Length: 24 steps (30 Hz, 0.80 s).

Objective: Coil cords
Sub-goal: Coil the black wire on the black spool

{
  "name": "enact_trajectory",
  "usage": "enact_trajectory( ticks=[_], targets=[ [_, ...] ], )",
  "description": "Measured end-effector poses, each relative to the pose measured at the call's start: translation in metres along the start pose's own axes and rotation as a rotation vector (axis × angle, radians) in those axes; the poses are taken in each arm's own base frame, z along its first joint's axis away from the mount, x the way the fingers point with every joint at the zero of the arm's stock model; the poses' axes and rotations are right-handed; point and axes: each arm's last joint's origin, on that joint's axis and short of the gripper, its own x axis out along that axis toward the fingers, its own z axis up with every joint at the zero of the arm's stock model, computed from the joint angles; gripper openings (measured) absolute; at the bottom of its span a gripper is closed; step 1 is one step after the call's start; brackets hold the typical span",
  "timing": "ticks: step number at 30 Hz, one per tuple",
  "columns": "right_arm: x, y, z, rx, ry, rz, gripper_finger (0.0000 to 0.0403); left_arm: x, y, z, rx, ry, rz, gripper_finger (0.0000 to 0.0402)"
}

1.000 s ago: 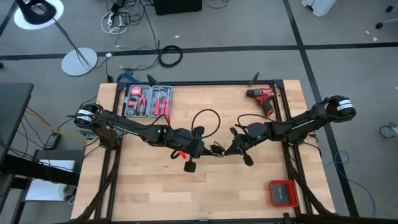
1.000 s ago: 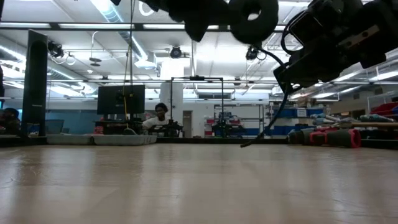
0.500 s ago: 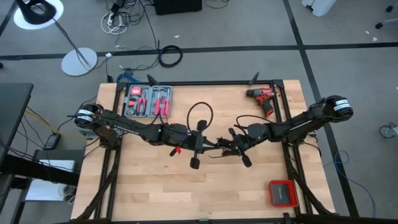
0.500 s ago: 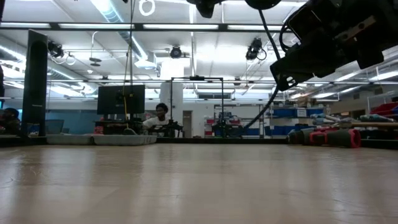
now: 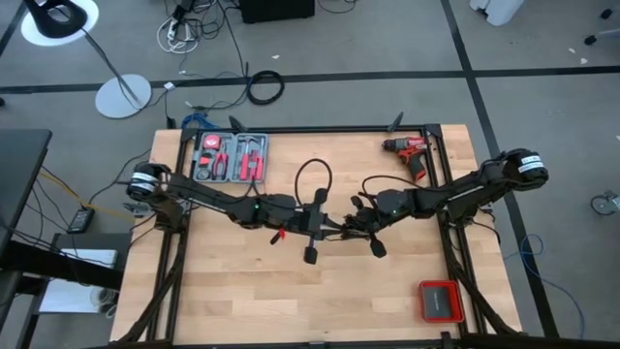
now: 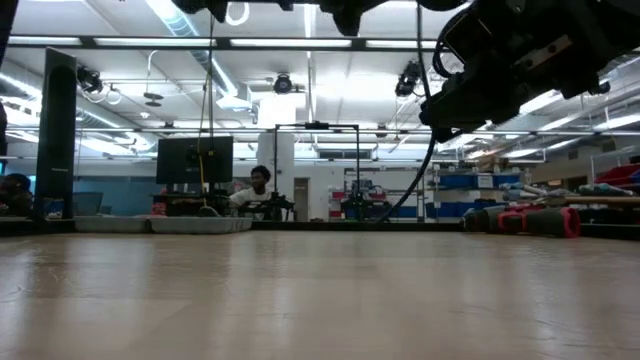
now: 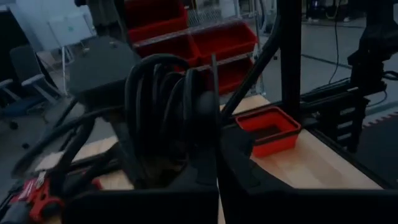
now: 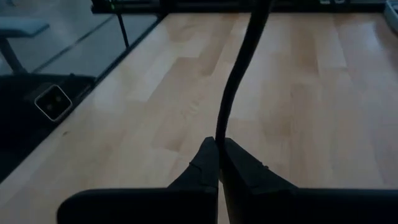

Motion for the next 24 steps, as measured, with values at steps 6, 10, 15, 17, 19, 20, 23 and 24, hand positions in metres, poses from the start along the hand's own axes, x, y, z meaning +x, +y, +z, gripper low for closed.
enact_trajectory(
  ticks=[6,10,15,17,19,20,23,24],
  targets=[
    [0.0,0.0,0.003,-0.008,0.005,0.011,0.0,0.007,-0.001,-0.001,0.054,-0.103,-0.006,0.0],
    [0.0,0.001,0.003,-0.008,0.006,-0.002,0.0,0.007,0.0,0.003,0.09,-0.143,0.004,0.0],
    [0.0,0.001,-0.001,0.014,0.033,-0.004,0.0,0.005,0.002,0.01,0.099,-0.199,0.038,0.0],
    [0.0,0.001,-0.002,0.02,0.048,-0.005,0.0,0.005,0.002,0.01,0.112,-0.199,0.041,0.0],
    [0.0,0.002,-0.004,0.032,0.068,-0.004,0.0,0.005,0.002,0.01,0.115,-0.189,0.04,0.0],
    [0.0,0.002,-0.004,0.04,0.073,-0.008,0.0,0.004,0.002,0.009,0.113,-0.183,0.04,0.0],
    [-0.001,0.006,-0.006,0.046,0.099,-0.025,0.0,0.004,0.002,0.008,0.085,-0.145,0.029,0.0],
    [-0.001,0.007,-0.007,0.046,0.108,-0.029,0.0,0.004,0.001,0.006,0.072,-0.12,0.021,0.0]
  ],
)
